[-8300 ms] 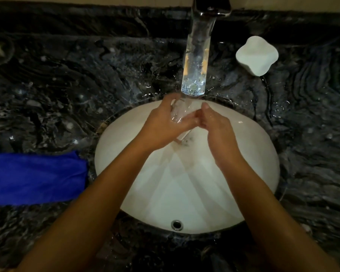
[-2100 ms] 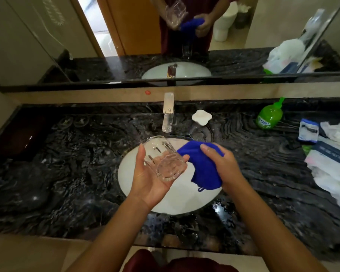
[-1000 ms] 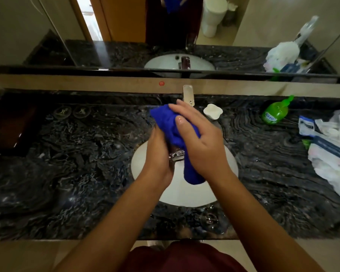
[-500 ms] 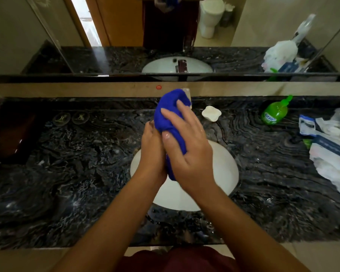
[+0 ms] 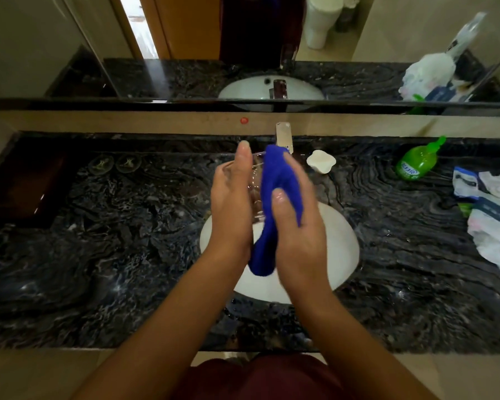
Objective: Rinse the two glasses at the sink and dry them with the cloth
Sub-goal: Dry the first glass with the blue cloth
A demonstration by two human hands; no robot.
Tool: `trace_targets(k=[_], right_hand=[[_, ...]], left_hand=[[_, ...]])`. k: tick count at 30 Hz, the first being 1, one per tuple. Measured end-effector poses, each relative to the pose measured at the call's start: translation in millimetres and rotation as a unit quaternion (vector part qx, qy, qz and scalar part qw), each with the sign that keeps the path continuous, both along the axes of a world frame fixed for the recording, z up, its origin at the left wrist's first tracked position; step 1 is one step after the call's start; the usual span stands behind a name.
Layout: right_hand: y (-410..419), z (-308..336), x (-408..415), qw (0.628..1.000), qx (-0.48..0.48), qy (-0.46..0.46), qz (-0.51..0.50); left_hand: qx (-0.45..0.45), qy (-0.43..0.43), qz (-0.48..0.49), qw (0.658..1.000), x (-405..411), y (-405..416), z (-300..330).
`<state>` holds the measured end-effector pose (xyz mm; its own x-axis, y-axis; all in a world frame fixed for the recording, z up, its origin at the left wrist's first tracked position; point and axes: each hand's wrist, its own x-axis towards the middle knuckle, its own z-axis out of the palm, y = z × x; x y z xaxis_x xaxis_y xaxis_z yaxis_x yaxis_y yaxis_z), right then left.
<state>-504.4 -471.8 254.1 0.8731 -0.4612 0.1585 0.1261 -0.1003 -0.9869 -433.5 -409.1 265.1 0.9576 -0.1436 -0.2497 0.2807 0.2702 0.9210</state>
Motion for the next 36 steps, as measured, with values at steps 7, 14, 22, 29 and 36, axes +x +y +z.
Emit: trace_targets(k=[7,14,22,29,36], right_hand=[[-22.2,18.5,16.3,0.986,0.142,0.09,-0.021],[-19.8,12.7,10.0,0.963,0.248,0.104,-0.019],[-14.5,6.1,8.7,0.947,0.31,0.088,-0.009],[-40.9,14.6,8.9,0.948,0.283,0.141,0.021],[-58.0,20.2,5.5,0.938,0.322,0.114,0.059]], left_hand=[[-0.016,-0.022,-0.061,0.998,-6.9,4.9,-2.6],[-0.008,-0.091,-0.037,0.995,-12.8,3.0,-8.6],[0.11,-0.236,-0.003,0.965,-10.8,3.3,-7.3],[0.315,-0.434,-0.138,0.833,14.1,24.7,4.2],[0.074,-0.205,-0.249,0.944,0.2,14.6,11.3]])
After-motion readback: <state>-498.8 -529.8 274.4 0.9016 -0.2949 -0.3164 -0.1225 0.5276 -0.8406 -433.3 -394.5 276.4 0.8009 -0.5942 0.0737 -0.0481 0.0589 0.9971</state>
